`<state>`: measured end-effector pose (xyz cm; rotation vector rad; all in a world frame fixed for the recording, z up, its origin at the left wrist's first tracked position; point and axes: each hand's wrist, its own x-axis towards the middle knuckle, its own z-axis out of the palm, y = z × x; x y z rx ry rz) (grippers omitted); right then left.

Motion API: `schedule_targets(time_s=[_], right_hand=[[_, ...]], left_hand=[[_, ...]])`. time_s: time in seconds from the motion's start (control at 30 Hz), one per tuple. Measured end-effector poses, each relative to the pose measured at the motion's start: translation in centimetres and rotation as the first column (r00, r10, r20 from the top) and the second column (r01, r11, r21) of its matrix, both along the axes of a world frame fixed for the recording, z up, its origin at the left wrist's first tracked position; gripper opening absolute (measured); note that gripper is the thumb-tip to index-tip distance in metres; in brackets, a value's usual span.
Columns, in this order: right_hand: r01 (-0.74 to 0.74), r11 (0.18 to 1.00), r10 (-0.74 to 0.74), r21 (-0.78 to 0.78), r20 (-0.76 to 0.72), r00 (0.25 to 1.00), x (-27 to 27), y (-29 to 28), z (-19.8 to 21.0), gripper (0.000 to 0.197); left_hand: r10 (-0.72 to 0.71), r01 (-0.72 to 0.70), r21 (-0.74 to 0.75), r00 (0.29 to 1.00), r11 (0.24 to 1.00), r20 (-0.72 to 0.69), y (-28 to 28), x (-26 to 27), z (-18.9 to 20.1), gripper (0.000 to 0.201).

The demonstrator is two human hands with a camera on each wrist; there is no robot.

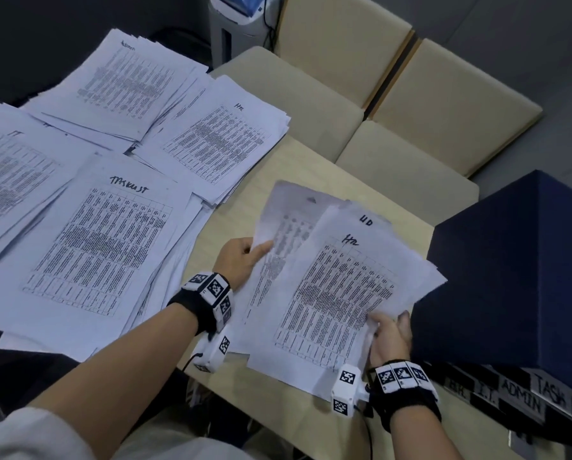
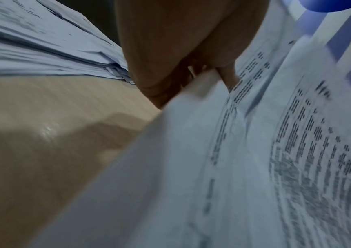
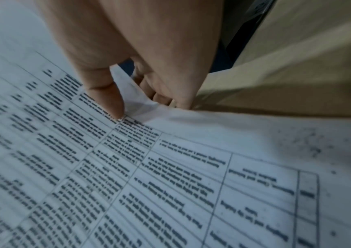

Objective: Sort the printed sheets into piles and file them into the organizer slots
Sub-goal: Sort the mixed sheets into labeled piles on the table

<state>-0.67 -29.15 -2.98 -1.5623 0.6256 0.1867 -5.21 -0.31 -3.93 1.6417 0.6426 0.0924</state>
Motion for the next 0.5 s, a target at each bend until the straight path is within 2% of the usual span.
schedule_targets(time_s=[0.07, 0.17, 0.23, 0.27, 0.33, 0.4, 0.43, 0.5], right_hand=[[0.050, 0.999, -0.050, 0.000, -0.031, 0.998, -0.1, -0.6, 0.3, 0.034], [0.082, 0.996, -0.084, -0.028, -0.111, 0.990, 0.0, -1.1, 0.6, 0.011], [0.079, 0.997, -0.078, 0.009, -0.102, 0.992, 0.0, -0.9, 0.8, 0.017], [0.054, 0.996, -0.048, 0.064, -0.097, 0.994, 0.1, -0.7, 0.8, 0.020], [-0.003, 0.988, 0.017, 0.153, -0.093, 0.996, 0.1, 0.2, 1.3, 0.021], [-0.075, 0.975, 0.089, 0.211, -0.058, 0.994, 0.4, 1.1, 1.4, 0.014], [-0.122, 0.968, 0.134, 0.220, -0.039, 0.990, 0.5, 1.7, 1.7, 0.008], [-0.199, 0.961, 0.207, 0.193, -0.018, 0.978, 0.7, 2.9, 2.3, 0.009]], left_hand=[[0.035, -0.030, 0.079, 0.997, 0.996, -0.069, 0.5, 0.0, -0.4, 0.042], [-0.021, 0.031, 0.083, 0.993, 0.996, -0.117, 1.2, 0.1, -1.0, 0.026], [-0.036, 0.041, 0.048, 0.995, 0.998, -0.091, 1.0, 0.0, -0.2, 0.020], [-0.046, 0.048, 0.024, 0.996, 0.999, -0.083, 0.7, 0.0, 0.2, 0.026], [-0.080, 0.077, -0.077, 0.996, 0.994, -0.034, 0.2, 0.0, 1.1, 0.030], [-0.126, 0.132, -0.254, 0.991, 0.958, 0.042, 0.0, -0.2, 1.9, 0.016], [-0.122, 0.132, -0.357, 0.991, 0.925, 0.049, 0.1, -0.3, 2.4, 0.015], [-0.124, 0.108, -0.428, 0.992, 0.897, -0.010, 0.6, -0.2, 3.0, 0.020]])
